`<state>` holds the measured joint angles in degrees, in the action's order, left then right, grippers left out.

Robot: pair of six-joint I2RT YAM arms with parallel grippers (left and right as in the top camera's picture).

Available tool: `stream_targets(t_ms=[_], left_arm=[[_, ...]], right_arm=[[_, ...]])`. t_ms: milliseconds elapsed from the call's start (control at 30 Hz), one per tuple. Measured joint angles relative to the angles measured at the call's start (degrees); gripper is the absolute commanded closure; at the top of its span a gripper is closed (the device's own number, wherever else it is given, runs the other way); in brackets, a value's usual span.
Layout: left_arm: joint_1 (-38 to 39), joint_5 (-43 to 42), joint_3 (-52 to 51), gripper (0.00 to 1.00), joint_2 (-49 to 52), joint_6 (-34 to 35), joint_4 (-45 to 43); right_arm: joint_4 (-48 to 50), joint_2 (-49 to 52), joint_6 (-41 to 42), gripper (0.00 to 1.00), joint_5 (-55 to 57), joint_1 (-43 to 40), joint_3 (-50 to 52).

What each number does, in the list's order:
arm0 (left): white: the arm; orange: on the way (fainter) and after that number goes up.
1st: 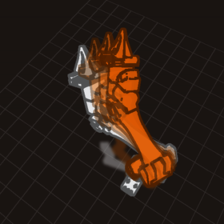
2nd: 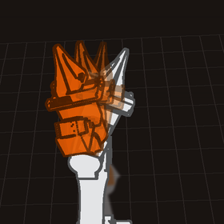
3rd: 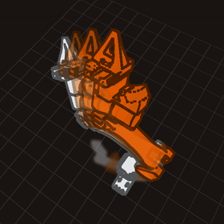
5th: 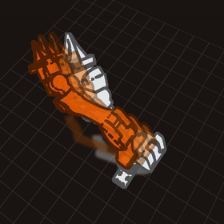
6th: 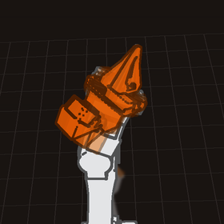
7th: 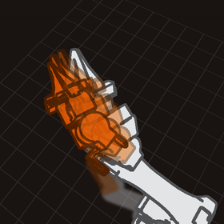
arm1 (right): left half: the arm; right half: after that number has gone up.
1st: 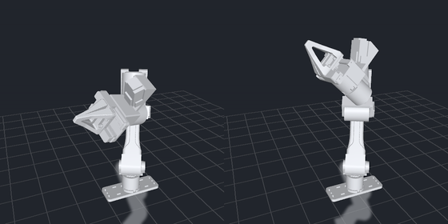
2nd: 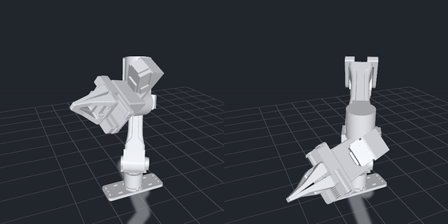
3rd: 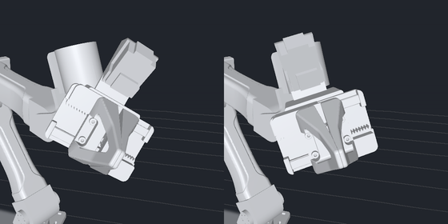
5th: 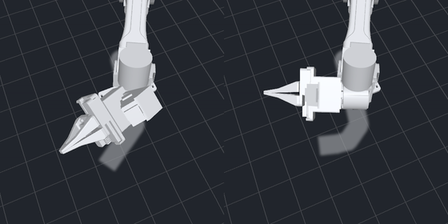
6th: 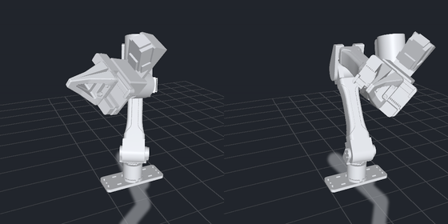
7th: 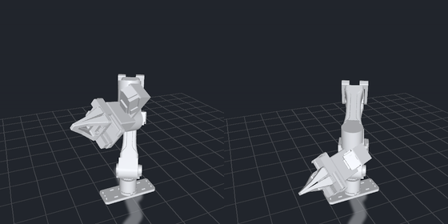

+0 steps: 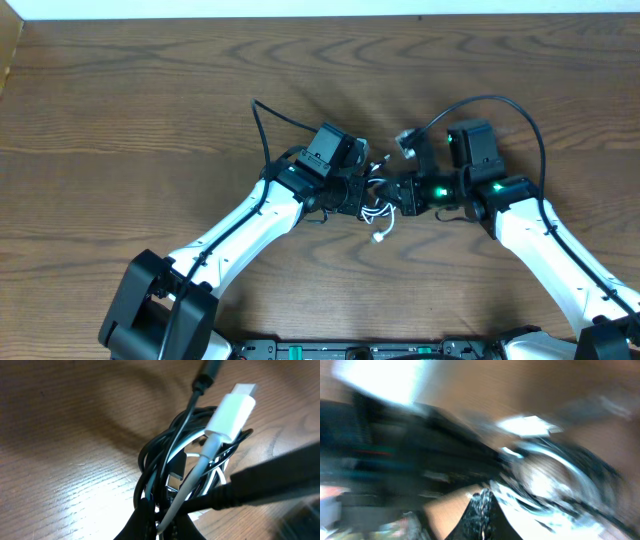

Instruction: Untangle cables

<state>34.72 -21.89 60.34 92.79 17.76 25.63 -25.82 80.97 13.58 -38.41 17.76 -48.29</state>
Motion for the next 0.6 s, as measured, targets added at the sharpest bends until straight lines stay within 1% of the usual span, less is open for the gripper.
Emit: stream_targets(t_ms=[33,67,133,200,233,333,433,600], left_arm=[[0.0,0.0,0.0,0.93,0.0,0.0,0.0],[0.0,0.0,0.0,0.93,0.0,0.0,0.0],[0.0,0.0,0.0,0.93,0.0,0.0,0.0],[0.0,0.0,0.0,0.92,0.0,0.0,0.0],[0.0,0.0,0.0,0.93,0.0,0.0,0.0],[0.0,-0.5,0.0,0.92,0.0,-0.1,0.0],[0.0,-2.5,0.0,0.93,0.0,-1.2,0.0],[0.0,-7.0,0.0,0.92,0.0,-4.1,0.0]], right_arm=[[-2.2,0.0,1.1,0.94,4.6,0.0,0.0],[-4.6,0.0,2.3,0.81,9.9,0.0,0.0],[-7.0,0.0,4.1,0.71,17.6,0.0,0.1],[-7.8,0.0,5.4,0.68,23.3,0.0,0.1],[-7.9,0.0,5.7,0.69,25.1,0.0,0.1],[-7.7,0.0,6.8,0.67,27.9,0.0,0.1],[-7.6,0.0,9.4,0.65,27.6,0.0,0.1],[-5.3,0.0,12.7,0.66,23.1,0.0,0.1]])
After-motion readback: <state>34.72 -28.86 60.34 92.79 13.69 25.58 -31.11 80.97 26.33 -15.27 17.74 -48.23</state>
